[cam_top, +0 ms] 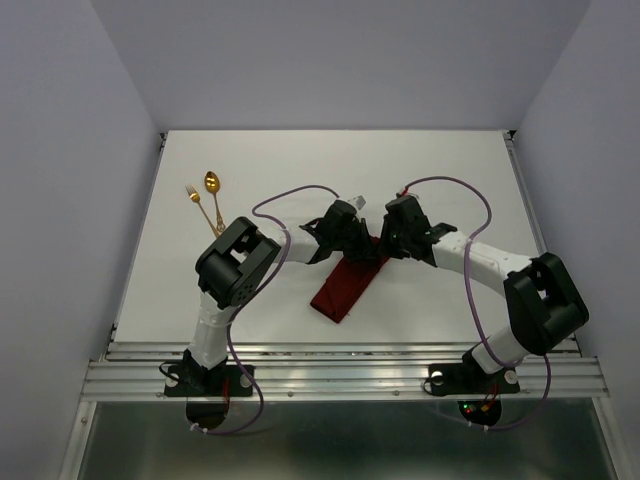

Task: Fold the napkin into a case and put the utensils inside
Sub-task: Stuff the top corner of the smaller-rectangle-folded napkin into the folded napkin.

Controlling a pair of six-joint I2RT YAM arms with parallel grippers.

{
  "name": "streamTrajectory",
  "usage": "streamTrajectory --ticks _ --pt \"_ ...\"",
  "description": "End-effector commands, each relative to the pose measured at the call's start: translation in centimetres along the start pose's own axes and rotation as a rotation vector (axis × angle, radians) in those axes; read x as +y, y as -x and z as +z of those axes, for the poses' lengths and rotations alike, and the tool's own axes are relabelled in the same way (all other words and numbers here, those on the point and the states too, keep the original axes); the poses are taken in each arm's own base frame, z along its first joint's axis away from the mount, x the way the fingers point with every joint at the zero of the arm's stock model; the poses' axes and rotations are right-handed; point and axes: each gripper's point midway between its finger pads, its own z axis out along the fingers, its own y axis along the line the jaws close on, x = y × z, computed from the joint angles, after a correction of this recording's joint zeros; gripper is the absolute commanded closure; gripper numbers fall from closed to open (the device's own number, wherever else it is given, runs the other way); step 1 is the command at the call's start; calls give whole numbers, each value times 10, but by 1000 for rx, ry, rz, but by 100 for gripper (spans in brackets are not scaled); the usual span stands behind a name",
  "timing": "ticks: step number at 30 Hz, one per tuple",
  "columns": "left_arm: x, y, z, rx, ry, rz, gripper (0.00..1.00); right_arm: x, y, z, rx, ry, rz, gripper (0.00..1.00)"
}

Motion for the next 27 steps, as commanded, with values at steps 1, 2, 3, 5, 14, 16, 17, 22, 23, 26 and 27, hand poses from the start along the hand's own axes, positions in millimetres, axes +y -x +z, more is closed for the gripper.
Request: streamTrajectory --ticks 1,2,3,5,14,16,17,22,23,26,27 --pt "6 -3 2 0 19 13 100 0 13 -3 -50 -35 -8 74" --pt "6 -3 2 0 19 12 100 -1 13 -3 -49 -40 -9 74" --pt "6 -3 2 1 20 11 100 -2 14 -2 -51 -47 -11 74" --pt "6 -3 2 -1 18 14 100 -4 13 0 -45 -59 -18 74" --pt "5 -2 0 -4 17 15 100 -4 8 8 -11 -66 -35 83" --pt "4 -2 0 -6 15 16 100 -3 7 9 -7 -63 -37 87" --pt "3 -1 0 -8 11 17 100 -3 6 9 -3 -63 -39 90" --pt "4 -3 0 -3 15 17 100 4 15 1 -38 -29 -28 99" --pt "4 -2 0 -4 14 17 100 6 17 -1 -44 -15 -26 99" --pt "6 -4 1 2 16 15 100 18 25 -13 -72 48 -22 99" --pt "7 -4 2 2 18 15 100 22 26 -15 -76 65 -21 99"
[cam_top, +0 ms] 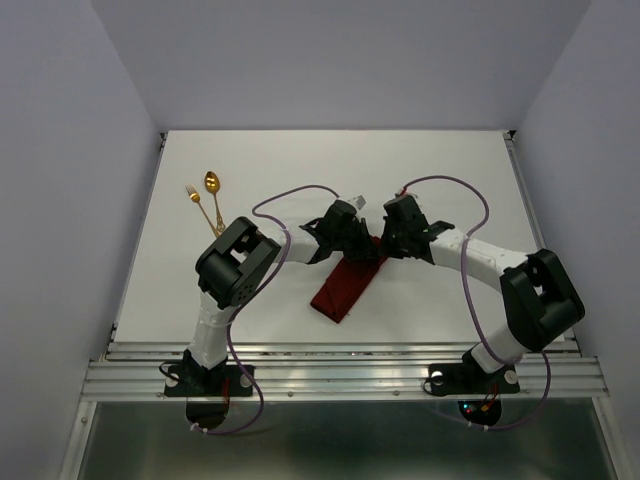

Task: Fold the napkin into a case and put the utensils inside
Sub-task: Stuff the top corner of the smaller-rectangle-folded napkin into the folded napkin.

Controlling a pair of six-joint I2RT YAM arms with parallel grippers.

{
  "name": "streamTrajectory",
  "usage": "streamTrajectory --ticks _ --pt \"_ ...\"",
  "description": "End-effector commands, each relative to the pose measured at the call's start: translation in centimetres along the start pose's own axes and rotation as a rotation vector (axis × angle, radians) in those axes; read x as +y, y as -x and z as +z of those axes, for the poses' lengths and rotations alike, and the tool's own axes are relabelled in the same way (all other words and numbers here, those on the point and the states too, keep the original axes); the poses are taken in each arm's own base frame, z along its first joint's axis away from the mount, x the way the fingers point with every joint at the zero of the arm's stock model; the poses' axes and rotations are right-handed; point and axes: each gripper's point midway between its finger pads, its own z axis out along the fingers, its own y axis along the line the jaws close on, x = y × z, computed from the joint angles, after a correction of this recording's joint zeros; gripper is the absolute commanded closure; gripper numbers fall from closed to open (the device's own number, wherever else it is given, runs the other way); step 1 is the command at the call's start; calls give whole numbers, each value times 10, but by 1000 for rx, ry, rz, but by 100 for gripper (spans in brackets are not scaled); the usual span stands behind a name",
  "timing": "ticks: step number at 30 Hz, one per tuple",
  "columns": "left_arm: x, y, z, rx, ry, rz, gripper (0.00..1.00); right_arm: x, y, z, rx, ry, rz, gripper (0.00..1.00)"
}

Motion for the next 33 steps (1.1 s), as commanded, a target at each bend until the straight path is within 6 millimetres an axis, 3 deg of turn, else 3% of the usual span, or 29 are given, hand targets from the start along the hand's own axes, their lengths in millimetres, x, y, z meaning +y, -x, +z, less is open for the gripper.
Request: streamTrajectory --ticks 1,7,13,19,23,33 --pt "7 -5 1 4 18 14 100 34 28 -27 -86 149 10 99" --pt "7 -5 1 4 18 14 100 44 20 -29 -65 222 27 99" --pt "4 -4 -2 -1 13 18 100 30 6 -10 -22 148 27 99" --pt "-12 1 -18 -21 -18 32 100 13 -6 2 2 74 20 99" --pt "-26 6 -32 -29 -39 56 100 11 -6 2 -5 64 17 99" --pt "-33 7 -52 -25 -20 99 100 12 -1 -4 -23 70 15 99"
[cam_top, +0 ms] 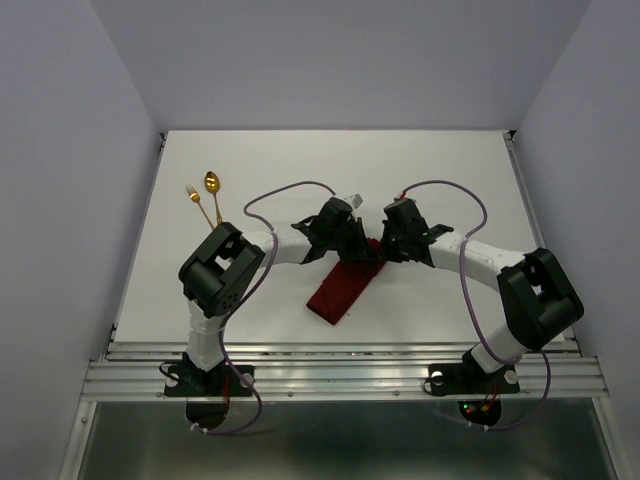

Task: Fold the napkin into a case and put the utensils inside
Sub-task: Stuff the top corner of the smaller-rectangle-folded napkin into the folded napkin.

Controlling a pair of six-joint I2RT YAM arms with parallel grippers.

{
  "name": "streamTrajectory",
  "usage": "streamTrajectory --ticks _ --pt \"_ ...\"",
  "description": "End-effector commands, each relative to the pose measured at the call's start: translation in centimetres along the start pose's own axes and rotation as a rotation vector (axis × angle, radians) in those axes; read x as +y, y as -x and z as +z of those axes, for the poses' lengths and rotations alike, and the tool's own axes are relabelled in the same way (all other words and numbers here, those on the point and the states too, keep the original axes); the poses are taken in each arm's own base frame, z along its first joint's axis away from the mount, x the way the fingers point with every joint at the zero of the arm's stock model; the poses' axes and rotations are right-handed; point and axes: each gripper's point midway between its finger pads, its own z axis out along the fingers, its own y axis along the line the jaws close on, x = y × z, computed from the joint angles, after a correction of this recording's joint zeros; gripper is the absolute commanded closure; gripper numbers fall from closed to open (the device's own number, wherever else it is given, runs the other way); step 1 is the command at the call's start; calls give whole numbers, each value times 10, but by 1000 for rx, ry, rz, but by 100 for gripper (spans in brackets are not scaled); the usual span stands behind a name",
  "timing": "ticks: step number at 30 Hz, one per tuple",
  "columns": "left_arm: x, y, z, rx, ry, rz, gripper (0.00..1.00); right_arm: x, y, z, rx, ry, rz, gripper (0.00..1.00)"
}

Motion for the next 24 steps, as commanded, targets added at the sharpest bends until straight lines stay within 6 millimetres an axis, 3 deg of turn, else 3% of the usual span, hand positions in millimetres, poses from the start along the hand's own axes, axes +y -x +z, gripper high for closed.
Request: streamTrajectory --ticks 1,5,14,24 --pt "-25 12 -25 -46 -41 64 100 8 9 -5 -49 27 -2 99" --pt "-25 18 -26 -69 -26 65 100 8 9 -8 -52 33 1 99" --pt "-14 44 -8 -121 75 57 100 11 10 -11 -54 48 7 99" --pt "-6 45 9 -89 106 65 100 14 14 -11 -57 54 8 99"
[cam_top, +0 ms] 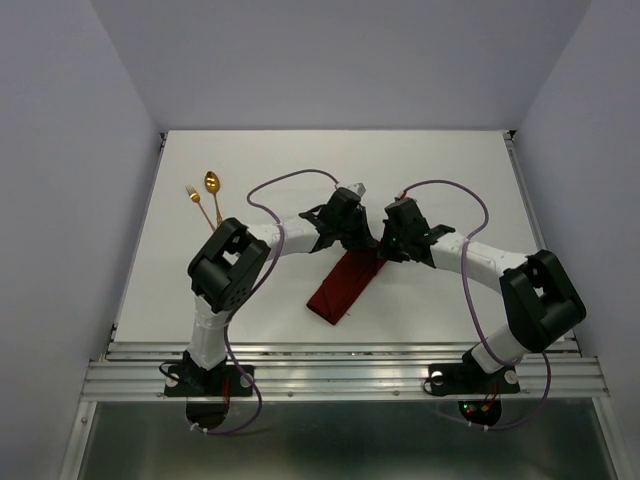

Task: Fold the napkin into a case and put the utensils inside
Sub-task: Stuff the top corner of the smaller-rectangle-folded napkin into the folded napkin.

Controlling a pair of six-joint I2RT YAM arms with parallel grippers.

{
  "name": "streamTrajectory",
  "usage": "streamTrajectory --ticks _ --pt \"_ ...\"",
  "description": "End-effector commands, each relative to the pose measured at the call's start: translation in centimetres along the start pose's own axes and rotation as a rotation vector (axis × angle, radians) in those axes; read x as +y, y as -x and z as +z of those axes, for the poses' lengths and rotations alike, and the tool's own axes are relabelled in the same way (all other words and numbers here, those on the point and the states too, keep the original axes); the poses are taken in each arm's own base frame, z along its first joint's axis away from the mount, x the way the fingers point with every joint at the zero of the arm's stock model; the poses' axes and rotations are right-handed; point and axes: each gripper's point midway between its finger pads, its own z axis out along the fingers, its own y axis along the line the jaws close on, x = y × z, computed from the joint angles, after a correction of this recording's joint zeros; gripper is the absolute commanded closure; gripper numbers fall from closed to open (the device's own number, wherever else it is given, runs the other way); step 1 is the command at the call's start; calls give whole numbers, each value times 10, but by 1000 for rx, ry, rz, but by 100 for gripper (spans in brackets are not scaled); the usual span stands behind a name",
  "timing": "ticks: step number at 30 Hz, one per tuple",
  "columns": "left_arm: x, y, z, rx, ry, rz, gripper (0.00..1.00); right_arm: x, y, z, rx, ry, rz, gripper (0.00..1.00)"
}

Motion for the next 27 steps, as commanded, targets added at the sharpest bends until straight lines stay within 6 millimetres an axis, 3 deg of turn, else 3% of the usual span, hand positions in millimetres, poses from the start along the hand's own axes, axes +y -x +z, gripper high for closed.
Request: streamTrajectory --ticks 1,13,27 --pt "-6 10 0 -16 0 27 100 13 12 -8 -49 44 6 99" --pt "-14 16 -30 -95 -36 52 100 13 14 -7 -49 39 5 99" --pt "23 14 -43 -126 54 25 100 14 15 -8 -52 43 3 99"
